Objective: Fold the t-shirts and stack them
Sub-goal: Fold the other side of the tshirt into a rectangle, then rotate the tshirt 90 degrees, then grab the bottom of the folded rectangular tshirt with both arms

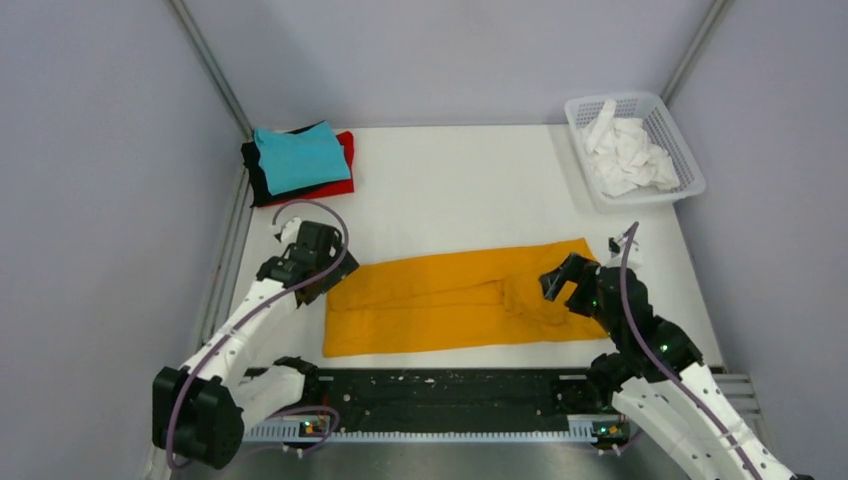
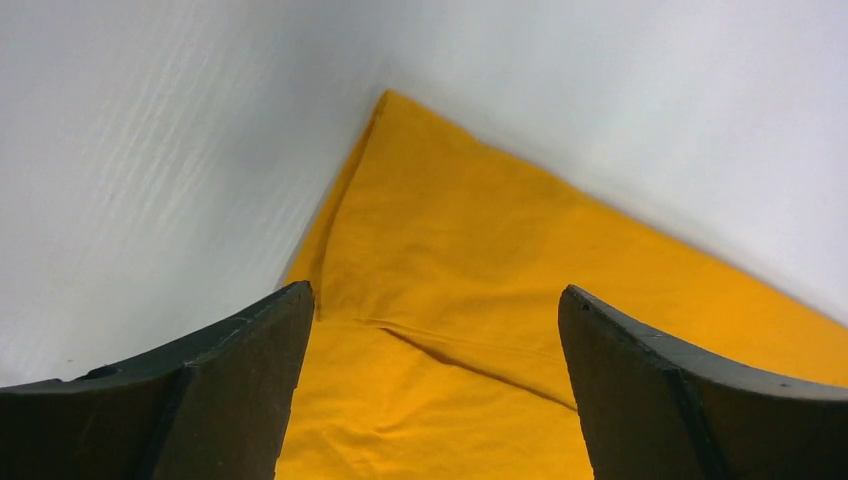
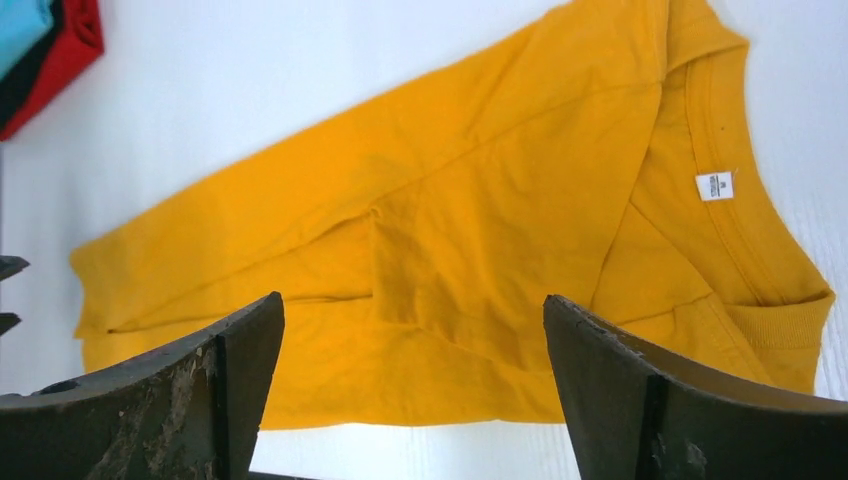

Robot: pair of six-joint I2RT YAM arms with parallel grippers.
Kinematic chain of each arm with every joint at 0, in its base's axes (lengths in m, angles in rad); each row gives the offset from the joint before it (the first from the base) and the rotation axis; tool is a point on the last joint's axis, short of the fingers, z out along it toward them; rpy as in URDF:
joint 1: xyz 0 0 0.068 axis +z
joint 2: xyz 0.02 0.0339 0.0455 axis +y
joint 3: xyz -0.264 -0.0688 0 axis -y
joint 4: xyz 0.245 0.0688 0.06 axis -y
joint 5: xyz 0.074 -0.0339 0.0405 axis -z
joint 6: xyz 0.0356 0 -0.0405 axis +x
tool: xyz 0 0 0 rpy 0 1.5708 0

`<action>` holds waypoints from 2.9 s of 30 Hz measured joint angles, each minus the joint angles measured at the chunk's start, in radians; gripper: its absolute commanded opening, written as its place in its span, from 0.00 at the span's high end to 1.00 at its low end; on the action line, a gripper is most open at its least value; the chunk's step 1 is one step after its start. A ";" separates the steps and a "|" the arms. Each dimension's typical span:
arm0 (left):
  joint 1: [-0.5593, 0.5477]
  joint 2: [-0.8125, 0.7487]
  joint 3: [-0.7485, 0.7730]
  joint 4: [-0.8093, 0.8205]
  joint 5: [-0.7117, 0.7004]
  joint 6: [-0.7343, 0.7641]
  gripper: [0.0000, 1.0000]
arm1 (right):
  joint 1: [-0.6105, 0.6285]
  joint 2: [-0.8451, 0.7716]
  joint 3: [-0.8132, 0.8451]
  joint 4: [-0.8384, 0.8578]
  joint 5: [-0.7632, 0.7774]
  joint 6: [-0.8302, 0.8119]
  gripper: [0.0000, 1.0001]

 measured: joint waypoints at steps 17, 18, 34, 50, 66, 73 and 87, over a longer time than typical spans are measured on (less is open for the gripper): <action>-0.121 0.377 0.048 0.235 0.236 0.055 0.01 | -0.025 0.561 -0.161 0.463 -0.146 0.091 0.01; -0.125 0.377 0.046 0.242 0.238 0.053 0.01 | -0.037 0.593 -0.158 0.519 -0.151 0.095 0.01; -0.499 0.377 0.018 0.337 0.120 -0.210 0.01 | -0.205 1.635 0.805 0.779 -0.341 -0.241 0.01; -0.661 0.594 0.138 0.637 0.157 -0.406 0.01 | -0.259 2.161 1.667 0.489 -0.665 -0.608 0.01; -0.769 0.229 0.056 0.398 -0.068 -0.228 0.01 | -0.257 1.611 1.352 0.265 -0.386 -0.651 0.01; -0.756 0.025 -0.079 0.266 -0.195 -0.190 0.01 | -0.157 1.021 0.667 0.506 -0.363 -0.543 0.02; -0.727 0.051 -0.261 0.360 -0.016 -0.090 0.48 | 0.404 0.733 0.032 0.547 -0.167 -0.291 0.04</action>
